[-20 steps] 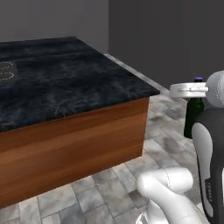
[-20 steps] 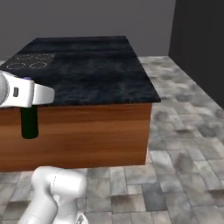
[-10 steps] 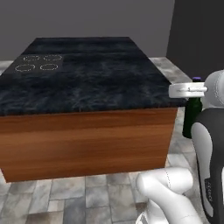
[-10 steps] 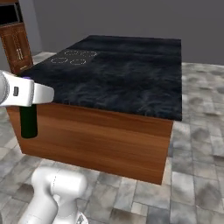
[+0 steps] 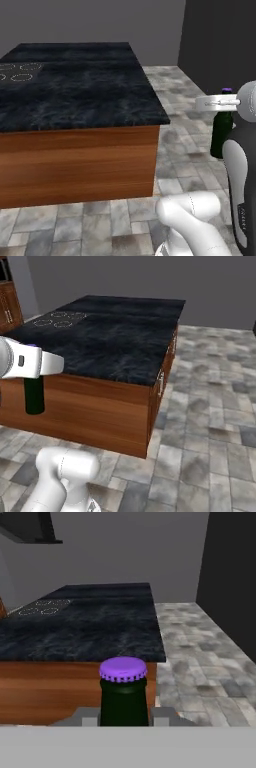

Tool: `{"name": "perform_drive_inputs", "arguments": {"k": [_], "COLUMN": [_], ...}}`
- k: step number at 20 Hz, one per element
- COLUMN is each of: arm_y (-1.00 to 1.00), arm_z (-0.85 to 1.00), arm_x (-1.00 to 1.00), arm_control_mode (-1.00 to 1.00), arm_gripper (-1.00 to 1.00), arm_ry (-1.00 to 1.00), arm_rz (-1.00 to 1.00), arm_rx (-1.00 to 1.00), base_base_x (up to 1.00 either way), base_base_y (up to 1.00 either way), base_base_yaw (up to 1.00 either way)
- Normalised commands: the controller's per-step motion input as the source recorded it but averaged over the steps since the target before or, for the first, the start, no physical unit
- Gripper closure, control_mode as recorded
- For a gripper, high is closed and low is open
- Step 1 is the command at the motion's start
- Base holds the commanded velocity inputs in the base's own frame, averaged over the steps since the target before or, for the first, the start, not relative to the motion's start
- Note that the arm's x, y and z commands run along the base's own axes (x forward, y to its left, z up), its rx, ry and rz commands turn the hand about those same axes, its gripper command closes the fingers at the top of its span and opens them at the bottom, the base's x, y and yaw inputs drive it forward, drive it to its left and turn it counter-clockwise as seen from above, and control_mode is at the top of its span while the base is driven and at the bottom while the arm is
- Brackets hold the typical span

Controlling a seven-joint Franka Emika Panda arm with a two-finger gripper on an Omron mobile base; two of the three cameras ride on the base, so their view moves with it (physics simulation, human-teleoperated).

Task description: Get the candle and the beer from the cabinet and move them to the dining counter.

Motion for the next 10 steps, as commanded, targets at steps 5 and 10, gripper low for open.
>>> {"name": "perform_drive_inputs", "arguments": {"k": [5, 10], "arm_y": [0.00, 0.00], "arm_z": [0.00, 0.00], "arm_x": [0.00, 0.00], "arm_control_mode": [1.00, 1.00], "arm_gripper": [1.00, 1.00], "arm_ry": [0.00, 0.00], "arm_rz": [0.00, 0.00], "arm_rx": [0.00, 0.00], "base_base_x": [0.39, 0.77], "base_base_y": [-1.00, -1.00], "base_base_yaw": [-0.12, -0.17]}}
